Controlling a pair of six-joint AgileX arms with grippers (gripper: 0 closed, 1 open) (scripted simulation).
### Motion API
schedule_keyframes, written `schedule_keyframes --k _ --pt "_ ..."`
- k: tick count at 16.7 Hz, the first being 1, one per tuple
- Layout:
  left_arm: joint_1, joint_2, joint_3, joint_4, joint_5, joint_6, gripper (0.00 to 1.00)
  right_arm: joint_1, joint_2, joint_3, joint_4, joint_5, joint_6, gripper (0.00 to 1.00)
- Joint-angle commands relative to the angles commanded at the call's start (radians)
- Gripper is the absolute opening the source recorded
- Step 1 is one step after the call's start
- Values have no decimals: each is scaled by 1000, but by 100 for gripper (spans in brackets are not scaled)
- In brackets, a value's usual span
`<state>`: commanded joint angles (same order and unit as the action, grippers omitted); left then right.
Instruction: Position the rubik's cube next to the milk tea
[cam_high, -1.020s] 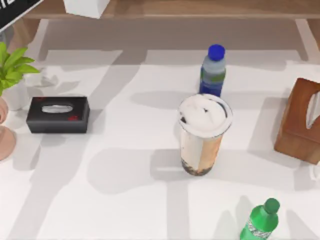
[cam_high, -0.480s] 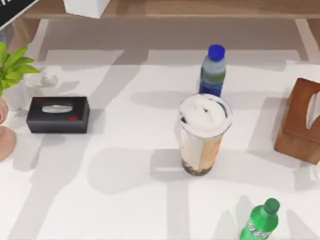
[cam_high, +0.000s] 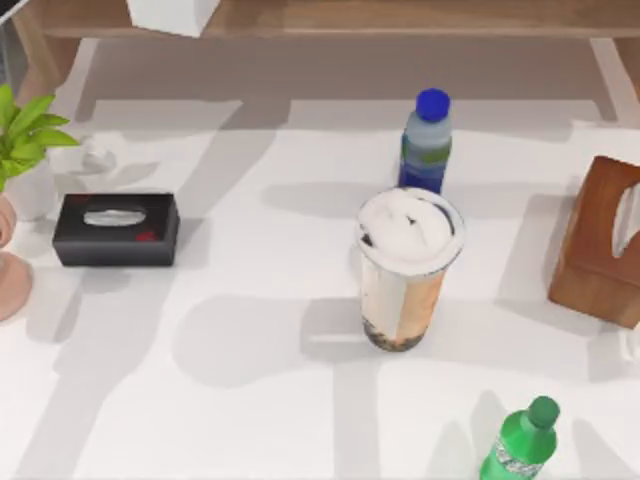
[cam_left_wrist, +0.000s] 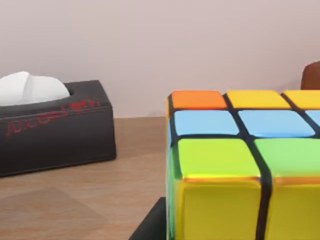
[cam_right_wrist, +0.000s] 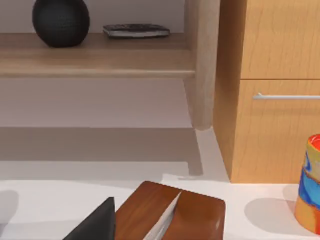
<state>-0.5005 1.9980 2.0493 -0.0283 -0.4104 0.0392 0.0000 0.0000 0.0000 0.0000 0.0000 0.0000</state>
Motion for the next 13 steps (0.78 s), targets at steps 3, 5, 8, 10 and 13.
schedule_keyframes --k 3,5,8,10,13 --pt "-20 -95 -8 -156 71 5 0 0 0 0 0 0 0 100" --pt "-33 -152 -44 -299 132 -16 0 0 0 0 0 0 0 100" --pt "-52 -182 -150 -541 234 -104 0 0 0 0 0 0 0 100" --pt "-54 -160 -247 -700 297 -203 0 0 0 0 0 0 0 100" --pt "-41 -106 -397 -905 366 -378 0 0 0 0 0 0 0 100"
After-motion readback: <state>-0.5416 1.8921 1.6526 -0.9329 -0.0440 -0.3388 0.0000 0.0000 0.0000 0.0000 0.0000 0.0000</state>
